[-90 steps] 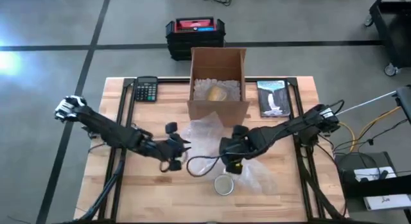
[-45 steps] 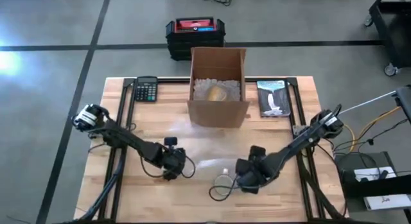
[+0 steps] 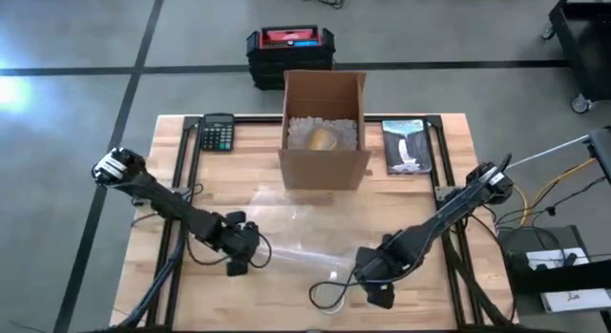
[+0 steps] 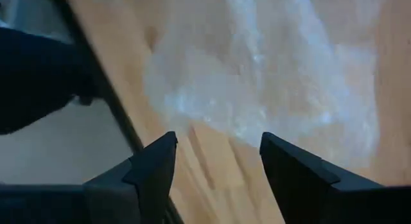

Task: Wrap mug
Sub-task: Prepare the bubble wrap, then wrap the blue mug in bubble wrap

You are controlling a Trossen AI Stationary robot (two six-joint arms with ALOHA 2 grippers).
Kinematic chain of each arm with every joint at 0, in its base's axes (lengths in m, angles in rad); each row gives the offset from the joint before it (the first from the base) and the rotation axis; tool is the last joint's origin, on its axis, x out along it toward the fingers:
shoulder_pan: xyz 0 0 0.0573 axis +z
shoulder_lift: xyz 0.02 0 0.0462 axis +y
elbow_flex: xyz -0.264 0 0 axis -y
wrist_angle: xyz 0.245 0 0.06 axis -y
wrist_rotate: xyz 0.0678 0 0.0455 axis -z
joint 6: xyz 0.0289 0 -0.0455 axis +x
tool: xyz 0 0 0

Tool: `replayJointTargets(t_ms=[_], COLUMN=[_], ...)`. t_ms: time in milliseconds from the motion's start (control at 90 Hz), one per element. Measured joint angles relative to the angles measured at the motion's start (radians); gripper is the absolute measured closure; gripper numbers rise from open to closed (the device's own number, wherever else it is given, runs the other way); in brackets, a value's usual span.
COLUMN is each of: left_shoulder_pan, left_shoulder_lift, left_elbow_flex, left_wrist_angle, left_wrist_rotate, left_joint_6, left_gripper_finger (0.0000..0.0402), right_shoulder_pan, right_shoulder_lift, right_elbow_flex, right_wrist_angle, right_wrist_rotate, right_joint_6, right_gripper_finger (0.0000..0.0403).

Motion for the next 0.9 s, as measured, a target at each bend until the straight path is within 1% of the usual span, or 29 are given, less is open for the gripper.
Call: replayJointTargets(t_ms=[144,178,211,289,444,511,689,778,900], left_shoulder_pan=[0.0,0.0,0.0,0.0,0.0,0.0,0.0,-0.002,-0.007], left_shoulder_lift=[-0.066,-0.076,-0.084,-0.103,-0.129,-0.129,-0.122,-0.118,-0.114], left_elbow_flex=[-0.001,-0.001,-0.001,-0.003,-0.007,-0.007,-0.007,-0.007,-0.007], left_wrist_angle=[0.047,0.059,0.065,0.072,0.075,0.079,0.086,0.089,0.094], left_wrist_rotate=[-0.077,-0.085,-0.087,-0.087,-0.09,-0.091,-0.091,-0.091,-0.091], left_joint_6=[0.013,0.016,0.023,0.031,0.032,0.032,0.032,0.035,0.036], left_gripper_finger=[0.0381,0.0381,0.0381,0.0381,0.0381,0.0381,0.0381,0.0381,0.0381], right_shoulder_pan=[-0.007,-0.009,-0.012,-0.013,-0.009,-0.008,-0.014,-0.015,-0.021], right_shoulder_lift=[0.0,0.0,0.0,0.0,0.014,0.046,0.147,0.186,0.23], right_elbow_flex=[0.054,0.059,0.062,0.065,0.051,0.05,0.068,0.094,0.122], right_wrist_angle=[0.009,0.01,0.01,0.069,0.36,0.435,0.436,0.433,0.386], right_wrist_rotate=[0.23,0.264,0.277,0.279,0.238,0.234,0.231,0.211,0.212], right_joint_6=[-0.069,-0.077,-0.088,-0.117,-0.228,-0.244,-0.222,-0.217,-0.216], right_gripper_finger=[0.0184,0.0182,0.0181,0.0177,0.0168,0.0167,0.0181,0.0194,0.021])
